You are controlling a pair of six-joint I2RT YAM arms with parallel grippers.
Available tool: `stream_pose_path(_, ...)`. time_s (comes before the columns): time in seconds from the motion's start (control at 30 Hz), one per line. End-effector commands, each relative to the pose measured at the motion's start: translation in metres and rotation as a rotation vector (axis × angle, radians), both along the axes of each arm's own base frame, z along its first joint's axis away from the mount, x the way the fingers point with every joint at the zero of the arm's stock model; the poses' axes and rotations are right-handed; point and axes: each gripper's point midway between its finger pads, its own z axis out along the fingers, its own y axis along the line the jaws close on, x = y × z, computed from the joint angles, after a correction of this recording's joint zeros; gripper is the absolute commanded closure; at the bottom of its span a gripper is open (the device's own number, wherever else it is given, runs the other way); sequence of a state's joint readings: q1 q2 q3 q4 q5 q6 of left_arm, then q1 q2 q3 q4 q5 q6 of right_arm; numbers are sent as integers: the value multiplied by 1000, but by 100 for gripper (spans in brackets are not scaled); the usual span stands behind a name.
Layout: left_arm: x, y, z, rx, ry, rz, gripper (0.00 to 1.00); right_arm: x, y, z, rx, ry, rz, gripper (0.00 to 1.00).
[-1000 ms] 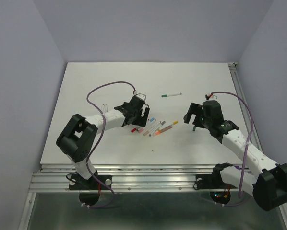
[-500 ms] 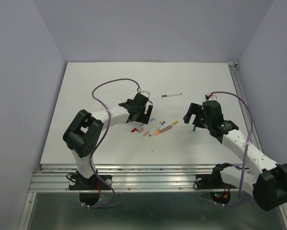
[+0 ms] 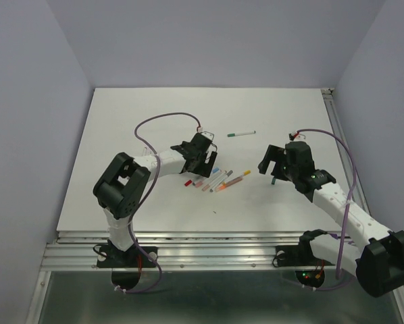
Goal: Open the pen caps
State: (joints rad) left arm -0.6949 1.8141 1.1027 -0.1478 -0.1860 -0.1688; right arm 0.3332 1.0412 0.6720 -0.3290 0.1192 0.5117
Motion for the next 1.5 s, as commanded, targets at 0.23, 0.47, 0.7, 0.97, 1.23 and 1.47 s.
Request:
stream_pose_path(0.23,5,-3,-4,34,8,7,28,2,-3,6,-2,-37,-5,0)
stream_pose_path(0.47,-3,7,-22,73,42,32,55,2,-6,5,-12,-37,-19,0)
stream_pose_path(0.7,-8,19,-40,117,67,83,89,3,-13,7,-20,-48,-64,0)
stream_pose_path(0.97,1,25,-35,136,33,138,100,3,-9,18,9,-94,-44,0)
stream_pose_path(1.23,38,26,65,13,-206,313,100,-11,40,60,178,-252,244,0)
stream_pose_path(1.47,34,29,128,-180,-288,458,100,-35,79,97,368,-355,464,0)
